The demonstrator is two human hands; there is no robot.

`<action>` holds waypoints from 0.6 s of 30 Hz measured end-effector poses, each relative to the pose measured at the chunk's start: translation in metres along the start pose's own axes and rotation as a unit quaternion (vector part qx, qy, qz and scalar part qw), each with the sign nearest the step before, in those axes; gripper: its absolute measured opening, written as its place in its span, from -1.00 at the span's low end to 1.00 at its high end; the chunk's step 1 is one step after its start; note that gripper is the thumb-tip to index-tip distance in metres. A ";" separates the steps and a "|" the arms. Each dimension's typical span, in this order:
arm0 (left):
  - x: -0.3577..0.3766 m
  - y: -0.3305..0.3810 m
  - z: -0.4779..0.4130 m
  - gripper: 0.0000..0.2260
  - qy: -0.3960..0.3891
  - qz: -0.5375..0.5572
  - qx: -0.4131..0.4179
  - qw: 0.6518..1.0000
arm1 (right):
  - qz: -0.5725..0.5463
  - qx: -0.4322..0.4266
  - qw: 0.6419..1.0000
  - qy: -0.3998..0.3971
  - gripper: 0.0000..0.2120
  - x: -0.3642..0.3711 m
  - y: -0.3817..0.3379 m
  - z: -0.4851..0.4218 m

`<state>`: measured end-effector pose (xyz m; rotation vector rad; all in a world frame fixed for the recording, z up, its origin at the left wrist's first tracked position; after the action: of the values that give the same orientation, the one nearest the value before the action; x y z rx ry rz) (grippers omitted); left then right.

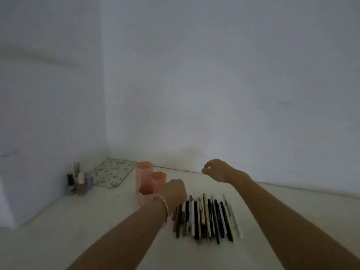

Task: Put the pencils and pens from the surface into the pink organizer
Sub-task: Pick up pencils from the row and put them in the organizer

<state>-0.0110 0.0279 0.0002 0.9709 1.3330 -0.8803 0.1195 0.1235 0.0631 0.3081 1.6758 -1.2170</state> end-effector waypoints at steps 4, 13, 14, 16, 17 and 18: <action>0.029 0.000 -0.007 -0.77 -0.004 -0.012 0.002 1.000 | -0.040 0.000 0.999 -0.004 -0.64 0.023 0.005 -0.017; 0.052 -0.001 -0.022 -0.78 0.000 0.036 -0.012 0.999 | -0.085 -0.017 0.996 0.018 -0.70 0.054 0.024 -0.040; 0.048 -0.001 -0.024 -0.77 0.005 0.043 -0.007 0.999 | -0.090 -0.016 0.996 0.022 -0.70 0.056 0.024 -0.041; 0.023 -0.003 -0.029 -0.76 0.028 0.051 -0.005 0.998 | -0.100 -0.011 0.994 0.032 -0.71 0.057 0.025 -0.044; 0.006 -0.007 -0.033 -0.73 0.042 0.071 -0.007 0.997 | -0.100 -0.004 0.994 0.035 -0.73 0.059 0.025 -0.047; -0.012 -0.012 -0.039 -0.66 0.057 0.112 -0.005 0.992 | -0.093 0.007 0.995 0.034 -0.75 0.062 0.024 -0.049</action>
<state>-0.0373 0.0591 0.0120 1.1509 1.2932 -0.6550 0.0794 0.1548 -0.0018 0.2069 1.7859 -1.3678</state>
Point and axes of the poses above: each hand's wrist, its own z-axis away from the middle knuckle, its own x-axis out of the palm, y = z × x, the point moved 3 cm from there along -z, towards the middle knuckle, and after that the axes turned 11 degrees about -z, right-handed, at the moved point
